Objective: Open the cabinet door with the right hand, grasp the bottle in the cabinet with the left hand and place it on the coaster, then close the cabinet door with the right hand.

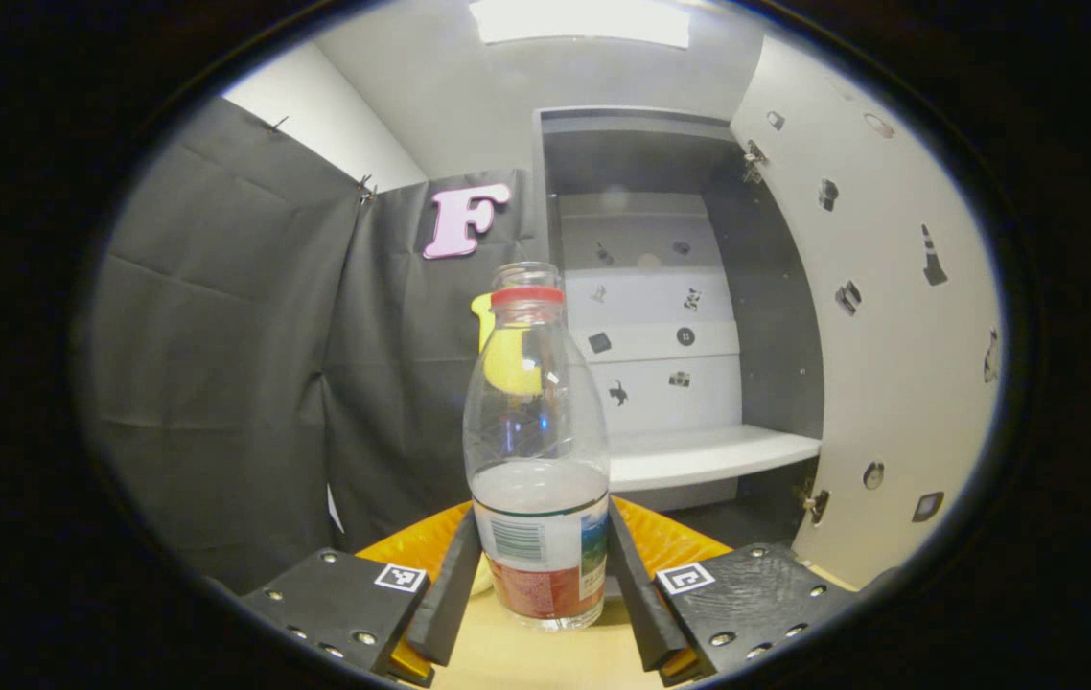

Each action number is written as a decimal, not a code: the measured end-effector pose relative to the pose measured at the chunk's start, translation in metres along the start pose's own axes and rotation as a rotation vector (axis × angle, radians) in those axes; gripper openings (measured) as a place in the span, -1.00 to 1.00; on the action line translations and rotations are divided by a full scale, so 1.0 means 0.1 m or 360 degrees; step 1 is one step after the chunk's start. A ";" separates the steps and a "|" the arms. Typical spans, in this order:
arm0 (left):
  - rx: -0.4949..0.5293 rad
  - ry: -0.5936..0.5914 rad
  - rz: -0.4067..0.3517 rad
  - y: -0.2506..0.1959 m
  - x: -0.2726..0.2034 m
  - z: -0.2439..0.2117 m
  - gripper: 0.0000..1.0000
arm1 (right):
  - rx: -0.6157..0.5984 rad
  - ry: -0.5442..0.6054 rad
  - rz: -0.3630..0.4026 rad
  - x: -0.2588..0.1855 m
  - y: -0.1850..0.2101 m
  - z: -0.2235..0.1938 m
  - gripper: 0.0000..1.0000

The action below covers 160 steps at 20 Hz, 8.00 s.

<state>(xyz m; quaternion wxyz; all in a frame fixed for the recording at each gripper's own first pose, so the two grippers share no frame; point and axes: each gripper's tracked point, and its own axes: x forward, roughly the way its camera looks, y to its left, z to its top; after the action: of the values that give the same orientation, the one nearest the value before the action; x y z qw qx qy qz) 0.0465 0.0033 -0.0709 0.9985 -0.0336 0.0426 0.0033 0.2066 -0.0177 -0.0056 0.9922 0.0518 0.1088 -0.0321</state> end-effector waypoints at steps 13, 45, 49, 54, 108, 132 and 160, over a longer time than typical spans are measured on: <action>0.0002 0.0219 0.0023 0.21 -0.68 -1.60 0.44 | 0.0125 -0.0076 -0.0078 -0.15 -0.05 0.12 0.96; 0.0092 0.0432 0.0167 0.21 -1.01 -2.72 0.57 | 0.0111 0.0027 0.0107 0.05 0.33 -0.11 0.96; 0.0105 0.0474 0.0203 0.28 -0.90 -2.74 0.57 | 0.0126 0.0030 0.0108 0.09 0.31 -0.12 0.96; 0.0130 0.0490 0.0205 0.31 -0.81 -2.73 0.53 | 0.0127 0.0042 0.0094 0.10 0.28 -0.15 0.96; 0.0112 0.0115 -0.0038 1.13 -1.21 0.44 0.52 | -0.0005 -0.0179 -0.0125 -0.22 1.08 0.42 0.84; 0.0052 0.0097 0.0078 2.40 -1.45 0.32 0.52 | -0.0048 -0.0208 0.0102 -0.18 2.86 0.39 0.87; 0.0105 -0.0055 -0.0066 0.60 -1.43 1.07 0.52 | -0.0022 -0.0337 0.0375 -0.49 2.17 0.16 0.96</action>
<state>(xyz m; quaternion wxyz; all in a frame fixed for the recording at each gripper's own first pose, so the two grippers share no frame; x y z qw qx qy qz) -0.0880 0.0702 0.0433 0.9995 -0.0015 0.0248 -0.0182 0.1784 0.1983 0.0414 0.9953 0.0536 -0.0031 0.0801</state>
